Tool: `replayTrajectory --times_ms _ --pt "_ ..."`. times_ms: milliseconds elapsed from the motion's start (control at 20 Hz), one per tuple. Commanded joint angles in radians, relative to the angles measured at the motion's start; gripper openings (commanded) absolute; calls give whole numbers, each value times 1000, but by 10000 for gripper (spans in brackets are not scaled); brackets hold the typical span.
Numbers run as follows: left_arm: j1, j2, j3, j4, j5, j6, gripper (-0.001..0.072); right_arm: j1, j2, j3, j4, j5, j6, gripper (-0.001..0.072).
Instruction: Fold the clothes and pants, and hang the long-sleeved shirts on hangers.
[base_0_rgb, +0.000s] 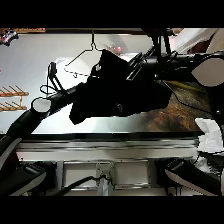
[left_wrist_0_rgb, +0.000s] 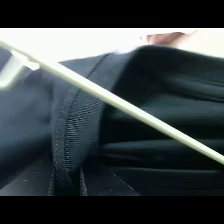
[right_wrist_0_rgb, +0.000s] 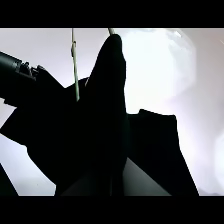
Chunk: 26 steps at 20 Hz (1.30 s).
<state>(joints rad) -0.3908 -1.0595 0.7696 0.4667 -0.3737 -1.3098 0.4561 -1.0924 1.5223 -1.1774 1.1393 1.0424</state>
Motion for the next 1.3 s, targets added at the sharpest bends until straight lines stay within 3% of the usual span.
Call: replayTrajectory --times_ms 0,100,250,400,700,1000,1200,1250 --pt "76 -41 0 4 -62 0 124 1 1 0 -14 10 -3 18" --pt "124 -53 0 3 -96 0 122 1 1 0 -29 32 -3 18" --pt "182 -55 0 4 -105 1 15 1 2 0 -35 70 -3 18" --pt "222 -56 0 4 -110 9 15 1 8 0 -16 86 -3 18" --pt "216 -56 0 -4 -125 19 13 1 38 3 97 -25 -2 17" --pt "334 -55 1 -6 -125 18 13 1 39 3 97 129 2 17" --pt "346 -55 1 -178 -233 29 13 1 38 3 100 18 23 17" --pt "338 -54 1 -259 -261 85 13 1 36 2 100 -45 24 16"
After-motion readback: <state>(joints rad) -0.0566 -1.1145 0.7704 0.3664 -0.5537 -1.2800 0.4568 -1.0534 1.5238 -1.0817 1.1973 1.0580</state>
